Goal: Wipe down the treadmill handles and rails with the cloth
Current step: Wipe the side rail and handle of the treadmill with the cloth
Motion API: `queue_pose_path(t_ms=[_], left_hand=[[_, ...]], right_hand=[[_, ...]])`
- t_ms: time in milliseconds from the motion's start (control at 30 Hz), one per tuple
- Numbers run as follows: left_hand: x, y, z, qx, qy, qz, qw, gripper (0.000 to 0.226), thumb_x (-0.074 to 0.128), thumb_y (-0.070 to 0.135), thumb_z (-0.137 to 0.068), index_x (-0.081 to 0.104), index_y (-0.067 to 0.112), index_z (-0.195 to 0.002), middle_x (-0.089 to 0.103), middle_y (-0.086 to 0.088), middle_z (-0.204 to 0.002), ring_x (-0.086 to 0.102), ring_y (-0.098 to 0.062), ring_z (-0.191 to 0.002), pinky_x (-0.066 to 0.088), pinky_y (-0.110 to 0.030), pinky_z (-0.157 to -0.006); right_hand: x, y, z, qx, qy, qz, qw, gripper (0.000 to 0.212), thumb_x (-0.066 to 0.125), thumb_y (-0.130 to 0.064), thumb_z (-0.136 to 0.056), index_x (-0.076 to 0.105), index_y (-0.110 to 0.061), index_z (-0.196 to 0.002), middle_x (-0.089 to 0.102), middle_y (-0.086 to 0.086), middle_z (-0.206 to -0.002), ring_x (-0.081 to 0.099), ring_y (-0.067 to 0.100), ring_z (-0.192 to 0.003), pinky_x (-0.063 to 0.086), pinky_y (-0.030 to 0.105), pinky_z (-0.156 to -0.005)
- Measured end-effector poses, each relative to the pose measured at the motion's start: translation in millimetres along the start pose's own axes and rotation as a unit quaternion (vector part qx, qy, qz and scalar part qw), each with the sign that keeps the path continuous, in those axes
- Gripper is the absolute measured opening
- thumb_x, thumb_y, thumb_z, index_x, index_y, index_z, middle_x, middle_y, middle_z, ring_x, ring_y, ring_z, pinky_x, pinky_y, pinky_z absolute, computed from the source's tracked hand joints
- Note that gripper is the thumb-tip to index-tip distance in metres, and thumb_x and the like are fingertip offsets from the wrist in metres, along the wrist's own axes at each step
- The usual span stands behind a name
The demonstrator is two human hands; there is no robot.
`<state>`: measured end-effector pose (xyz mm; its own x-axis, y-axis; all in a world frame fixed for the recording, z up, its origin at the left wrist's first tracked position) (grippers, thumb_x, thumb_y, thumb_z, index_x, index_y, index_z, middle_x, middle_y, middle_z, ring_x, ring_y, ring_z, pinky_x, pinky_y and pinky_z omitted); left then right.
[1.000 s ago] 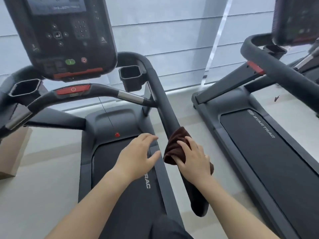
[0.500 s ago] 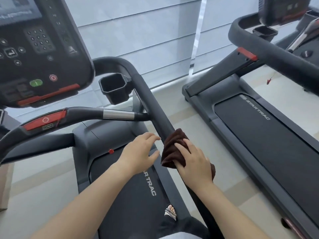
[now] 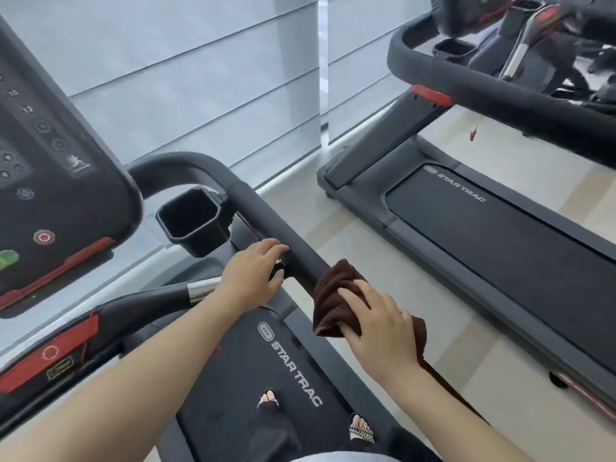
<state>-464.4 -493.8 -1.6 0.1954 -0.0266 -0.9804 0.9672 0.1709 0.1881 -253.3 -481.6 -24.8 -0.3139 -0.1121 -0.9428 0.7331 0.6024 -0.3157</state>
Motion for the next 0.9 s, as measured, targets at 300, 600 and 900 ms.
queue_pose_path(t_ms=[300, 600, 900], left_hand=[[41, -48, -11, 0.031, -0.116, -0.028, 0.992, 0.038, 0.035, 0.045, -0.091, 0.045, 0.019, -0.116, 0.051, 0.001, -0.115, 0.052, -0.022, -0.105, 0.053, -0.042, -0.068], [31, -69, -9, 0.044, -0.114, 0.025, 0.992, 0.044, 0.04, 0.047, -0.089, 0.043, 0.02, -0.123, 0.049, 0.003, -0.125, 0.048, -0.019, -0.11, 0.051, -0.038, -0.078], [20, -86, 1, 0.042, -0.097, 0.057, 0.993, 0.046, 0.039, 0.05, -0.09, 0.043, 0.021, -0.126, 0.049, 0.004, -0.127, 0.05, -0.019, -0.111, 0.049, -0.036, -0.078]], right_hand=[[25, -57, -86, 0.036, 0.004, 0.035, 0.999, 0.047, 0.061, -0.043, -0.083, 0.049, -0.032, -0.127, 0.051, 0.001, -0.136, 0.055, 0.028, -0.111, 0.047, 0.046, -0.081], [25, -51, -72, 0.092, 0.051, 0.052, 0.993, 0.048, 0.069, -0.039, -0.077, 0.052, -0.034, -0.121, 0.057, -0.004, -0.129, 0.058, 0.025, -0.108, 0.047, 0.044, -0.078], [41, -90, -137, 0.111, 0.023, 0.035, 0.993, 0.041, 0.053, -0.042, -0.086, 0.047, -0.036, -0.126, 0.05, -0.003, -0.137, 0.05, 0.027, -0.116, 0.04, 0.046, -0.088]])
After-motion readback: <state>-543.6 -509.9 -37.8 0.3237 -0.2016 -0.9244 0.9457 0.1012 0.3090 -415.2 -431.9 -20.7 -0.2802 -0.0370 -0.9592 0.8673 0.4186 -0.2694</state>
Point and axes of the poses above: each hand's wrist, its own z-axis away from the middle knuckle, its own x-axis out of the palm, y = z × x, the point moved 7 cm from there along -z, towards the middle knuckle
